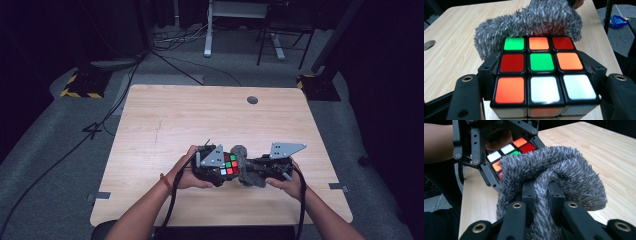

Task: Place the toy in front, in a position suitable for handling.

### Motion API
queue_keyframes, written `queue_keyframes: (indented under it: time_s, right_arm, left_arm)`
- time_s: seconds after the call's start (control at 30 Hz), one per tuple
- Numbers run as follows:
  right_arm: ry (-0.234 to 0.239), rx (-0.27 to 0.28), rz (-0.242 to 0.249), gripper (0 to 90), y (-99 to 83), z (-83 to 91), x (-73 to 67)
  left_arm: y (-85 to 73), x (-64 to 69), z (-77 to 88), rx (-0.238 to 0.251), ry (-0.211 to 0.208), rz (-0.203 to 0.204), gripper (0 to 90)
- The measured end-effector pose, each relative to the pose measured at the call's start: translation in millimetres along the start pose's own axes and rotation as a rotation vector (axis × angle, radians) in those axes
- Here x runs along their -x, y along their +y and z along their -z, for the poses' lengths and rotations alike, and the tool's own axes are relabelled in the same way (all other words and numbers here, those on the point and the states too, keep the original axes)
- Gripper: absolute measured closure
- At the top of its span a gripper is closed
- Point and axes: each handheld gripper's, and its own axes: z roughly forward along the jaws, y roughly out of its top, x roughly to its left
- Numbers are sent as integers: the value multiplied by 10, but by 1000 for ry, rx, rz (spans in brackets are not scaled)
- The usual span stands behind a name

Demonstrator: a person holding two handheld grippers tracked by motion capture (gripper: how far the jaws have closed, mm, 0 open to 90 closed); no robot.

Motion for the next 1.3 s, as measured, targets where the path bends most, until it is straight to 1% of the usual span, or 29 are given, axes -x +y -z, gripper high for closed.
queue_keyframes:
  time_s: [0.07,0.13,0.23,0.27,0.33,0.37,0.43,0.47,0.53,0.57,0.6,0.63,0.7,0.77,0.8,0.87,0.9,0.93,1.03,1.13,1.2,1.27,1.3]
  right_arm:
    - [-4,7,9,797,20,11,-17]
    - [-15,3,24,797,42,13,-38]
    - [-2,20,38,798,80,25,-66]
    - [3,21,45,798,92,20,-83]
    - [-15,6,70,798,106,1,-115]
    - [-17,11,66,798,105,5,-111]
    - [-31,19,55,798,99,22,-87]
    - [-38,15,54,798,94,25,-74]
    - [-42,5,55,798,78,14,-63]
    - [-53,-10,63,798,66,-2,-61]
    - [-57,-20,57,797,48,-18,-52]
    - [-47,-23,43,798,25,-31,-36]
    - [-53,-53,37,798,-21,-62,-7]
    - [-44,-66,14,798,-62,-93,20]
    - [-42,-78,10,798,-74,-106,28]
    - [-36,-80,4,798,-86,-117,38]
    - [-32,-82,5,798,-87,-116,35]
    - [-29,-80,8,798,-86,-113,29]
    - [-12,-45,23,798,-50,-59,-15]
    - [5,18,43,798,46,17,-85]
    - [-14,26,68,798,92,35,-121]
    - [-23,44,65,797,102,42,-117]
    - [-40,42,66,798,101,40,-108]
  left_arm:
    - [0,-1,-5,-7,8,-3,331]
    - [0,1,-27,-25,10,-4,331]
    - [-2,28,-83,-59,6,-25,332]
    - [-8,38,-102,-63,4,-28,333]
    - [-19,40,-118,-66,12,-34,335]
    - [-20,34,-105,-55,8,-23,336]
    - [-12,24,-86,-33,7,-18,337]
    - [-6,21,-73,-24,3,-15,337]
    - [2,28,-65,-25,11,-17,337]
    - [3,27,-64,-24,12,-17,337]
    - [1,22,-57,-17,15,-14,337]
    - [-1,19,-49,-8,19,-7,338]
    - [3,2,-13,11,26,5,338]
    - [6,-26,30,29,27,14,338]
    - [2,-30,48,39,34,19,338]
    - [-2,-40,70,50,32,28,338]
    - [0,-41,78,50,39,26,338]
    - [3,-48,86,50,36,21,338]
    - [-5,-53,89,56,30,31,338]
    - [-14,-41,37,38,16,31,338]
    - [-14,-21,-9,26,3,25,338]
    - [-7,-5,-40,22,-4,23,338]
    - [-2,1,-44,20,-2,15,338]
